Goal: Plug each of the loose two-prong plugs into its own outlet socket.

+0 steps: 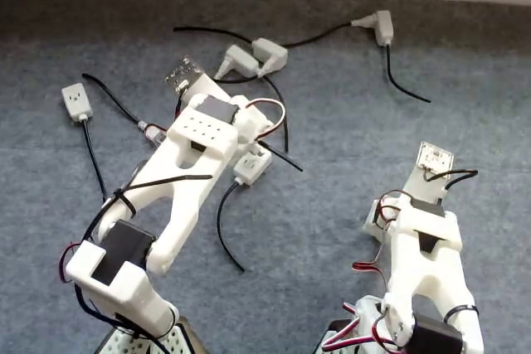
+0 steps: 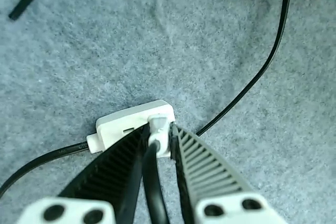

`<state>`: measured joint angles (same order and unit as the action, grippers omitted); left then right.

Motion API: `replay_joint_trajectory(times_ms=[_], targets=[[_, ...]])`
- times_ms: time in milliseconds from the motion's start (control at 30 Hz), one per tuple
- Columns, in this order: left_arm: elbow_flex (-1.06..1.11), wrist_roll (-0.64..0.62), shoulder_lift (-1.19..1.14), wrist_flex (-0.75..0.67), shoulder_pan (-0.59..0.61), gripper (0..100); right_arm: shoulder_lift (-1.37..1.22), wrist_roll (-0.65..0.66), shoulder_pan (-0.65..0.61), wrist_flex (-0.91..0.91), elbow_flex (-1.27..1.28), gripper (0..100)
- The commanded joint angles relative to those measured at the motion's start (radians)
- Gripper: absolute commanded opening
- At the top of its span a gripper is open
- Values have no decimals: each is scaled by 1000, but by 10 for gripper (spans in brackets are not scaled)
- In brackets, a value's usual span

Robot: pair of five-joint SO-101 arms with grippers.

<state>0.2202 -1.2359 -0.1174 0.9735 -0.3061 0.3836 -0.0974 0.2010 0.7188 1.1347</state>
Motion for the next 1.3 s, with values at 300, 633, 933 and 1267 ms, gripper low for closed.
replay_joint_trajectory(times_ms=[300, 633, 933, 1267], targets=[[-19, 3, -7, -38, 13, 6, -5, 0, -38, -41, 1, 6], [-18, 3, -8, -37, 15, 6, -5, 0, -38, -41, 1, 6], [-21, 14, -8, -40, 58, 6, -5, 0, -38, -41, 1, 6], [-25, 32, -36, -41, 39, 6, -5, 0, -38, -41, 1, 6]])
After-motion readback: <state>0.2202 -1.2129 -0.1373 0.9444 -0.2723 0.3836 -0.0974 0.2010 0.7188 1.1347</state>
